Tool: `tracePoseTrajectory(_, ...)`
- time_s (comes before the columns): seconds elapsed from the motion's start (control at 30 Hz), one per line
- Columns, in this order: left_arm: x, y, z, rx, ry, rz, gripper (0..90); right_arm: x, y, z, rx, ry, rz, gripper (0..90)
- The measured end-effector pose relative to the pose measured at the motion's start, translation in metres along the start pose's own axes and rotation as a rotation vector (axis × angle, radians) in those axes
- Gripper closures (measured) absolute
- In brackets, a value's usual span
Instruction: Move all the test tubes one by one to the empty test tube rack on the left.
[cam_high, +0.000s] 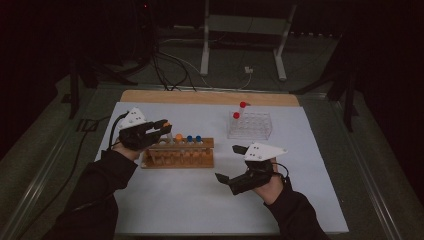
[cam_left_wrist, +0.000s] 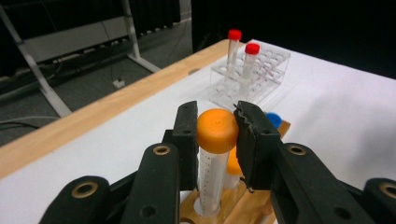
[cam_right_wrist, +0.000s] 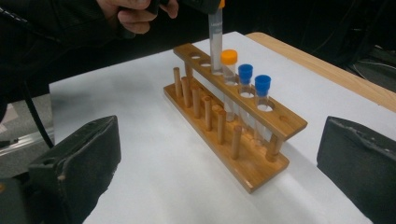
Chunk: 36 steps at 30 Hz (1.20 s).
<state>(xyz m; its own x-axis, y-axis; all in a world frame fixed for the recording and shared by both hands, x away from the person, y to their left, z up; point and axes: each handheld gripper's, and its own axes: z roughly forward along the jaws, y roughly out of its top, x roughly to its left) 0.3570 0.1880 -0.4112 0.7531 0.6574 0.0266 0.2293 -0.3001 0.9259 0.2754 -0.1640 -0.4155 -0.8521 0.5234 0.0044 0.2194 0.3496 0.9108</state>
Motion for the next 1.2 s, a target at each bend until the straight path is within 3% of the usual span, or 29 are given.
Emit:
tracePoseTrajectory(0.6,0.001,-0.031,0.017,0.055,0.004,-0.03,71.9,-0.002,-0.003,-0.001,0.002,0.01,-0.001,0.0)
tracePoseTrajectory(1.2,0.001,-0.036,0.02,0.087,-0.002,-0.017,71.6,-0.004,-0.002,-0.004,-0.001,0.013,0.001,0.0)
